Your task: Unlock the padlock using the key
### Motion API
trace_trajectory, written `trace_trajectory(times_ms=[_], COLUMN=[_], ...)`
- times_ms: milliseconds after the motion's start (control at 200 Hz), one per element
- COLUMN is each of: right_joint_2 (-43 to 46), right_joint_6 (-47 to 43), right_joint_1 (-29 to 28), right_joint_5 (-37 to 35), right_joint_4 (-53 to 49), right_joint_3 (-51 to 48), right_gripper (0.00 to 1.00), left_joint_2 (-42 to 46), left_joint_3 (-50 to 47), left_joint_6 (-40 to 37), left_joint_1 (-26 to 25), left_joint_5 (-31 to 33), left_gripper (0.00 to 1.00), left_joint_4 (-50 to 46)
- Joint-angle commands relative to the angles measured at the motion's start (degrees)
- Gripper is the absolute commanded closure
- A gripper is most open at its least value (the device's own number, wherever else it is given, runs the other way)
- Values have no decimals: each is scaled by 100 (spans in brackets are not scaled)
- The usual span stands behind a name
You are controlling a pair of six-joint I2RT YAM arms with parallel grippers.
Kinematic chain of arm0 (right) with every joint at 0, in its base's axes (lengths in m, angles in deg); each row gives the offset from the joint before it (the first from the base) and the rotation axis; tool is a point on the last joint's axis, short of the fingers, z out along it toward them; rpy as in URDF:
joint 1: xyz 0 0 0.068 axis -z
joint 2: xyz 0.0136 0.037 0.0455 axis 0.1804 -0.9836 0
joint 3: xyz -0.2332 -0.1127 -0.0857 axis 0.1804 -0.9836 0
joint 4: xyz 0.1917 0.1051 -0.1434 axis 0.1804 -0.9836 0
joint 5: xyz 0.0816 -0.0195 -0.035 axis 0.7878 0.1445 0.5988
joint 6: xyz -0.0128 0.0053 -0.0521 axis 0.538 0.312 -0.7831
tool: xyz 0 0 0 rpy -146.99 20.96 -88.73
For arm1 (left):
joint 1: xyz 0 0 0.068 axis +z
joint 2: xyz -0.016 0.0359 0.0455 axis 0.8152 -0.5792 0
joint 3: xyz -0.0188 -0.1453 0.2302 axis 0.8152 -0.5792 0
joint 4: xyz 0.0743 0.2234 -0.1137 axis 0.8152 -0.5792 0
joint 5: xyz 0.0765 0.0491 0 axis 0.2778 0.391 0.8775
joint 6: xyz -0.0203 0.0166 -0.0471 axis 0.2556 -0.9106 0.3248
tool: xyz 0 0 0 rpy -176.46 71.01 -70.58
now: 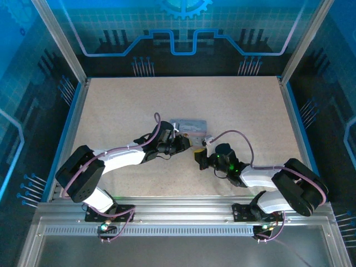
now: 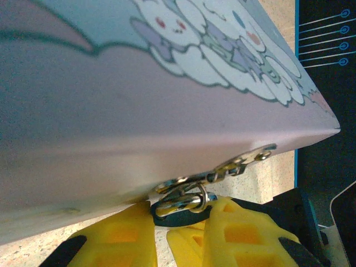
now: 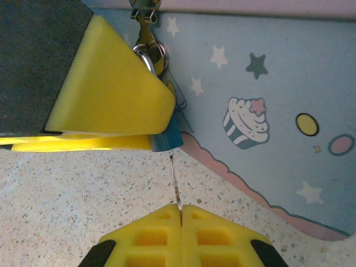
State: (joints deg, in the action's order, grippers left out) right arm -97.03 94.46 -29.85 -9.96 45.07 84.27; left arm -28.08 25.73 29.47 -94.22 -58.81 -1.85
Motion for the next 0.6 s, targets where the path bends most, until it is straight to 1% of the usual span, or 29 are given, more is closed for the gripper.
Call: trace_trajectory(times_ms=[0,595], right_joint_2=[69,257], right_joint_6=[-30,10], right_joint_1=[-68,-42], right_joint_5=[74,66], right_joint_4=[194,262], right_joint_3=[2,-107], right_gripper=[100,100], left_joint_2=[209,165], left_joint_3=[-3,-2], left_joint_6=[-32,-61], left_joint_1=[-23,-12], left_joint_5=[-25,-20], left_gripper=[83,83], left_joint_4=[208,198])
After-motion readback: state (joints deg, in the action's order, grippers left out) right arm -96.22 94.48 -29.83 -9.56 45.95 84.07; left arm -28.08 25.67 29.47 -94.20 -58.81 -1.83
